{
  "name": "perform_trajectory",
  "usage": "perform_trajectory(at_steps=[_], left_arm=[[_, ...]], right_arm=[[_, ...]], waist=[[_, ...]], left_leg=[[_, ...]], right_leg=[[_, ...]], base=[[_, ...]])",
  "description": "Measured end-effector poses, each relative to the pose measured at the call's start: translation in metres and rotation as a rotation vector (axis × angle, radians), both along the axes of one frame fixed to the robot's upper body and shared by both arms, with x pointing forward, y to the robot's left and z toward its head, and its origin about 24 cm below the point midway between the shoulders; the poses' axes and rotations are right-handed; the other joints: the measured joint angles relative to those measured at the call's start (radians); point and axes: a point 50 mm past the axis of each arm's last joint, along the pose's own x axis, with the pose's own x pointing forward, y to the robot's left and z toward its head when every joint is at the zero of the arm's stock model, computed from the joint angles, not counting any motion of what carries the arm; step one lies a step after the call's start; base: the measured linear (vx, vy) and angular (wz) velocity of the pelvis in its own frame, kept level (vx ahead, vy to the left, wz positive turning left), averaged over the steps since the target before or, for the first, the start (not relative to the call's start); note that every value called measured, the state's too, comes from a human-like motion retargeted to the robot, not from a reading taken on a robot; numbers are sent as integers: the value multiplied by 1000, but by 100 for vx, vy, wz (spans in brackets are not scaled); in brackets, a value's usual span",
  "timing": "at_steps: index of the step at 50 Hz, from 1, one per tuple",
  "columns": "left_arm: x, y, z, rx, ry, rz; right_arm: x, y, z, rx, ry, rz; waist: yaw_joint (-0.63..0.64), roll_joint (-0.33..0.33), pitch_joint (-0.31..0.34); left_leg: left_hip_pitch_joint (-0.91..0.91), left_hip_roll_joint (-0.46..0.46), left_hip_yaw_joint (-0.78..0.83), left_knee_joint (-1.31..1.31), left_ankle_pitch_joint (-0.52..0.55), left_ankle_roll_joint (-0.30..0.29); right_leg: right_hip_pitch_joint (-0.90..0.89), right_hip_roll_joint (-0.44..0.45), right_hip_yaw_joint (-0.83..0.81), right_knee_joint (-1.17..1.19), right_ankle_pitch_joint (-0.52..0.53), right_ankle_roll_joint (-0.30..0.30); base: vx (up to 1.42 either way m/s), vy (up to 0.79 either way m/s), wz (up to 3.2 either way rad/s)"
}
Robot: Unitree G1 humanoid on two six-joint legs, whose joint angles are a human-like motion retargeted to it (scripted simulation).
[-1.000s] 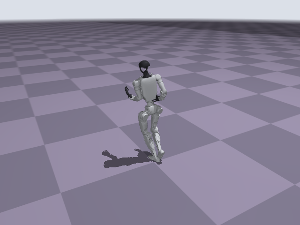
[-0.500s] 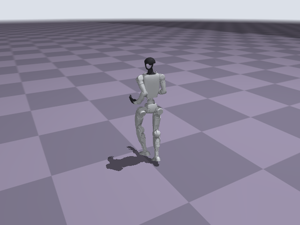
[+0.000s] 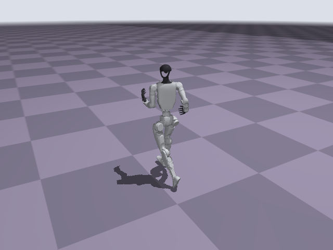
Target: Walk run
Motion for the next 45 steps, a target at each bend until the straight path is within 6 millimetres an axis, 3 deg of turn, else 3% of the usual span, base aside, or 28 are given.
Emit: perform_trajectory(at_steps=[2, 3, 5, 7, 10, 12, 14, 17, 20, 21, 22, 23, 25, 27, 30, 32, 35, 38, 40, 42, 43, 44, 45], left_arm=[[-8, 2, -11, 13, 61, -3], [-15, 5, -22, 27, 109, -2], [-45, 6, -64, 66, 300, -15], [-68, -3, -98, 15, 456, -54], [-105, -16, -126, -252, 553, -58], [-121, -9, -129, -293, 573, -13], [-131, 4, -125, -232, 582, 30], [-130, 15, -119, -139, 597, 54], [-111, 12, -110, -126, 547, 13], [-101, 8, -105, -117, 516, -9], [-91, 5, -100, -103, 486, -27], [-81, 3, -94, -79, 457, -37], [-67, -15, -86, -55, 403, -72], [-34, -3, -68, -109, 258, -4], [1, -31, -39, -233, 87, -114], [15, -34, -14, -214, -16, -137], [25, -34, 13, -145, -102, -173], [23, -29, 24, -92, -118, -194], [19, -25, 23, -66, -97, -219], [13, -21, 18, -39, -66, -240], [9, -18, 13, -20, -42, -244], [3, -13, 4, 11, -1, -231], [-5, -5, -8, 46, 51, -211]], right_arm=[[26, 11, 9, -19, -95, 7], [39, 19, 13, -19, -147, 4], [60, 37, 20, 2, -248, -39], [101, 36, 39, 75, -432, -142], [145, 63, 75, 260, -658, -120], [158, 65, 101, 266, -783, -50], [162, 64, 120, 187, -849, 60], [156, 57, 123, -38, -774, 220], [142, 46, 107, -213, -608, 277], [138, 45, 101, -233, -576, 267], [134, 44, 93, -242, -542, 254], [130, 46, 82, -230, -503, 234], [101, 43, 47, -196, -349, 185], [79, 52, 11, -81, -181, 230], [20, 40, -21, 76, 76, 227], [-4, 23, -23, 76, 149, 188], [-24, -2, -16, 1, 175, 123], [-28, -13, -10, -58, 168, 89], [-22, -11, -9, -68, 146, 73], [-10, -3, -8, -60, 100, 48], [-4, 2, -9, -49, 73, 34], [3, 11, -11, -17, 52, 26], [10, 23, -13, 23, 34, 23]], waist=[[-13, 6, 27], [3, 19, 23], [54, 42, -18], [85, -20, -64], [125, -55, -83], [166, -67, -63], [217, -85, -40], [292, -90, -11], [349, -101, 16], [356, -112, 38], [351, -136, 51], [319, -186, 46], [273, -210, 12], [238, -113, -30], [207, -72, -61], [193, -46, -46], [109, -14, -30], [27, -22, -27], [-6, -10, -24], [-19, -30, -26], [-50, -49, -25], [-51, -55, -39], [-37, -53, -59]], left_leg=[[-52, 5, 46, 286, 0, -44], [-101, 38, 83, 438, 0, -44], [-172, 13, 15, 632, 0, -44], [-311, -71, -46, 714, -68, -30], [-463, 30, 131, 740, -293, 139], [-548, 44, 208, 633, -399, 222], [-602, 24, 248, 447, -452, 266], [-589, -50, 218, 57, -513, 331], [-537, -77, 120, -128, -518, 269], [-523, -84, 132, -107, -418, 337], [-513, -101, 150, -59, -402, 402], [-513, -140, 184, 45, -551, 460], [-492, -248, -30, 151, -643, 468], [-532, -69, 78, 226, -708, 443], [-377, -8, 89, 135, -721, 413], [-303, -18, 52, 62, -643, 387], [-194, 0, 28, -11, -478, 310], [-75, -13, -5, -48, -323, 250], [-9, 12, -25, -50, -239, 211], [33, -6, -38, 14, -165, 175], [42, -24, -73, 85, -124, 152], [27, -32, -59, 170, -70, 125], [-2, -35, -20, 263, -10, 96]], right_leg=[[1, -11, -46, 111, 93, -89], [-1, 3, -118, 193, 1, -172], [40, 179, 108, 320, -169, -214], [67, 53, 36, 316, -179, -205], [193, 64, 79, 236, -173, -215], [282, 66, 76, 158, -78, -216], [366, 62, 42, 87, 62, -206], [517, 86, -50, 19, 294, -178], [624, 97, -115, 63, 474, -126], [612, 89, -103, 199, 492, -101], [588, 76, -99, 349, 504, -82], [539, 51, -115, 526, 504, -72], [459, 27, -159, 782, 504, -47], [330, 85, -131, 770, 478, -75], [194, 53, -163, 770, 250, -96], [128, 36, -150, 654, 151, -76], [65, -25, -160, 367, 88, -19], [43, -61, -111, 78, -18, 26], [34, -50, 28, -27, -85, 52], [44, -76, 55, -21, -5, 73], [63, -94, 35, 13, 94, 89], [59, -100, -19, 68, 104, 23], [43, -102, -92, 134, 70, -86]], base=[[147, -12, -64], [166, -42, -103], [198, -76, -99], [135, -44, 0], [132, -21, -60], [150, -3, -76], [145, -10, -83], [132, -23, -40], [163, -30, -20], [141, -41, 19], [114, -69, 46], [150, -56, 101], [179, -1, 98], [104, -10, -92], [150, -33, 26], [92, -24, 64], [110, -28, 106], [126, -36, 64], [145, -46, 24], [144, -46, 38], [133, -48, 54], [113, -48, -3], [120, -58, -81]])
